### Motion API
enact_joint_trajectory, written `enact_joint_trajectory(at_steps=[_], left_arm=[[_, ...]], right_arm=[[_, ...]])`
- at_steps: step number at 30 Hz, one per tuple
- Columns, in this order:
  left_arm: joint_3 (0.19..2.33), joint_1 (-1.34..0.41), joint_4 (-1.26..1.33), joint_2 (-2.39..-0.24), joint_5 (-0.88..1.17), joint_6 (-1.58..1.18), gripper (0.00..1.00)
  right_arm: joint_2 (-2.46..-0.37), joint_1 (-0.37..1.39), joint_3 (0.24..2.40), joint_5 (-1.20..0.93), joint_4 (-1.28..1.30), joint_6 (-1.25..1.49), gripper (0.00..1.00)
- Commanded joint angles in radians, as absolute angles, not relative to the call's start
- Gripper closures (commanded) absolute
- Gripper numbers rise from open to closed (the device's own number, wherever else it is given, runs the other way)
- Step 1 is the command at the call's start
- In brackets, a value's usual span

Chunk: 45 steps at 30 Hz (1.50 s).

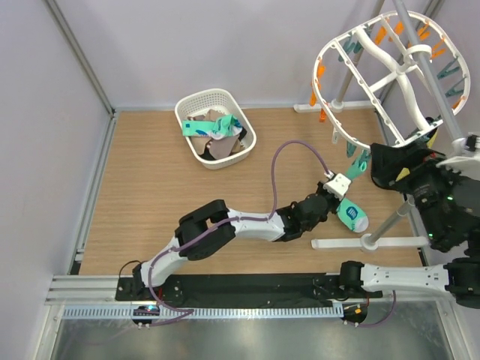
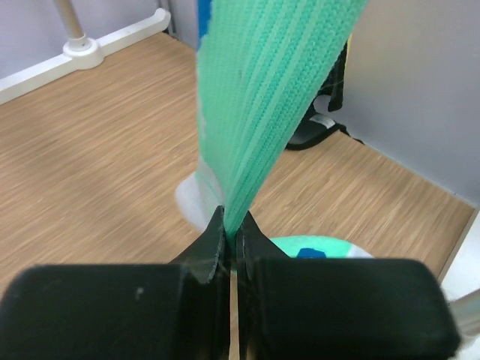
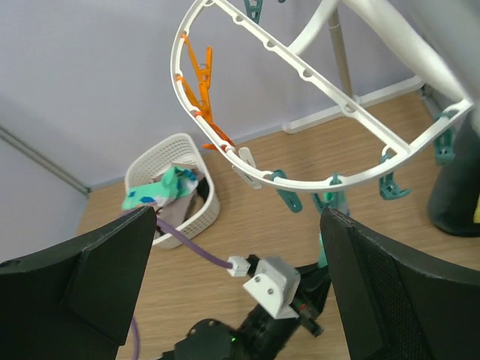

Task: Remove the socks clipped to the hanger
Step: Remove the sock from the hanger.

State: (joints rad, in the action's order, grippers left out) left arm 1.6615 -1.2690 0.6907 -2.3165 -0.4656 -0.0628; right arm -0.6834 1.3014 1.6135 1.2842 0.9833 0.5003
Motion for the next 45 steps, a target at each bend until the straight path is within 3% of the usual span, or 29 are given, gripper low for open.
enact_joint_trajectory(at_steps=[1, 6, 8, 11, 15, 17, 21, 25, 38, 45], left_arm=[[1.586, -1.261, 0.808, -2.159, -0.5, -0.054, 1.0], [1.436, -1.261, 0.882, -2.083, -0.512, -0.041, 1.0], [1.413, -1.261, 0.908, -2.062, -0.517, -0.041, 1.0], [1.379, -1.261, 0.919, -2.04, -0.509, -0.049, 1.0], [1.359, -1.261, 0.934, -2.019, -0.503, -0.055, 1.0], [1.353, -1.261, 0.936, -2.014, -0.494, -0.058, 1.0], [1.342, -1.261, 0.939, -2.006, -0.494, -0.06, 1.0], [1.341, -1.262, 0.951, -2.0, -0.499, -0.066, 1.0], [1.319, -1.262, 0.965, -1.987, -0.491, -0.058, 1.0], [1.295, -1.262, 0.991, -1.974, -0.479, -0.069, 1.0]], right_arm=[[-0.84, 1.302, 1.699, 1.379, 1.153, 0.527, 0.02], [-0.911, 1.304, 1.68, 1.376, 1.321, 0.771, 0.16], [-0.926, 1.301, 1.652, 1.341, 1.357, 0.849, 0.17], [-1.001, 1.278, 1.674, 1.327, 1.615, 1.121, 0.19], [-0.993, 1.203, 1.647, 1.292, 1.595, 1.123, 0.19], [-0.973, 1.18, 1.631, 1.289, 1.547, 1.022, 0.2], [-1.034, 1.007, 1.632, 1.071, 1.28, 0.698, 0.19], [-1.187, 0.838, 1.698, 0.951, 1.341, 0.677, 0.14], [-1.068, 0.766, 1.546, 0.888, 0.985, 0.462, 0.29], [-1.032, 0.732, 1.494, 0.87, 0.902, 0.368, 0.3]])
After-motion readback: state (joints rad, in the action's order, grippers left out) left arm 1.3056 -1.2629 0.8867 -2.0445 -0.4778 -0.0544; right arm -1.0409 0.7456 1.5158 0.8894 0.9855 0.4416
